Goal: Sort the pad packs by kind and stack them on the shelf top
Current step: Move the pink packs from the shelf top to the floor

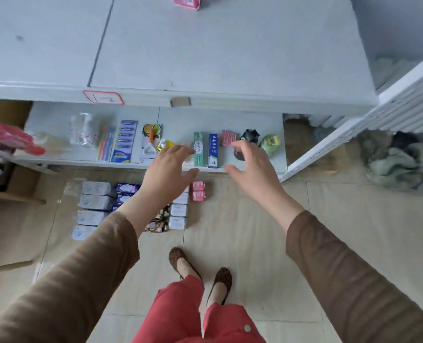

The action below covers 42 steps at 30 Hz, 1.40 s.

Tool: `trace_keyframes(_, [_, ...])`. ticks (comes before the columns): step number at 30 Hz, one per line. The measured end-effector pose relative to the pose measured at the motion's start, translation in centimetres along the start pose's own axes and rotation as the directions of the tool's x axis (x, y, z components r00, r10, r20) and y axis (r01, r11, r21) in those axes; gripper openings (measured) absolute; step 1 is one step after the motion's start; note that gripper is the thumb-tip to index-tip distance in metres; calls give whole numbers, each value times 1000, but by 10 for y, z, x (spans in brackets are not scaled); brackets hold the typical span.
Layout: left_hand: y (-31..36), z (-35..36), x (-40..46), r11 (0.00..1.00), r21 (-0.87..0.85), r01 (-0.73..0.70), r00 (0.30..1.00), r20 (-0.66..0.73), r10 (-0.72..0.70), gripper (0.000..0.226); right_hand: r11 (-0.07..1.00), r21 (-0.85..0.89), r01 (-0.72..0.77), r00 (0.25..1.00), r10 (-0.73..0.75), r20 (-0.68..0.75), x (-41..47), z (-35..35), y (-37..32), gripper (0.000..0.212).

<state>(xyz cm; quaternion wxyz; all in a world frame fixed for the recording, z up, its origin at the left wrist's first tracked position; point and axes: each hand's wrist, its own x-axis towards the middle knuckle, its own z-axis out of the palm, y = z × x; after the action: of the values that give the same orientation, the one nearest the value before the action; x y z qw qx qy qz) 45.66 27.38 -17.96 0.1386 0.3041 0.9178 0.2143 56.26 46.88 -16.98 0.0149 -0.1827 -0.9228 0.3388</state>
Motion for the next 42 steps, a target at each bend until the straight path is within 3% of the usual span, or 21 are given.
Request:
trace_keyframes(10, [9, -122, 99, 991, -24, -133, 980, -156, 127, 43, 994, -38, 105, 985, -109, -131, 115, -73, -76, 45])
trace_keyframes(17, [3, -170, 191, 991, -44, -129, 977, -178, 120, 43, 995, -14, 98, 987, -99, -127, 218, -106, -86, 47])
trace_keyframes(27, [-9, -189, 360, 995, -98, 22, 979, -199, -41, 53, 996, 59, 63, 994, -57, -95, 419, -124, -63, 53])
trace_keyframes(32, [-14, -183, 429, 925, -345, 160, 937, -242, -253, 51, 985, 175, 5, 991, 18, -130, 506, -117, -69, 57])
trace_keyframes(38, [-34, -173, 446, 884, -423, 200, 972, -28, -233, 53, 981, 171, -87, 994, 96, -43, 561, -93, -75, 55])
trace_keyframes(42, [-47, -173, 425, 780, -596, 191, 982, 113, -154, 52, 946, 320, -52, 999, 52, 8, 554, -81, -72, 67])
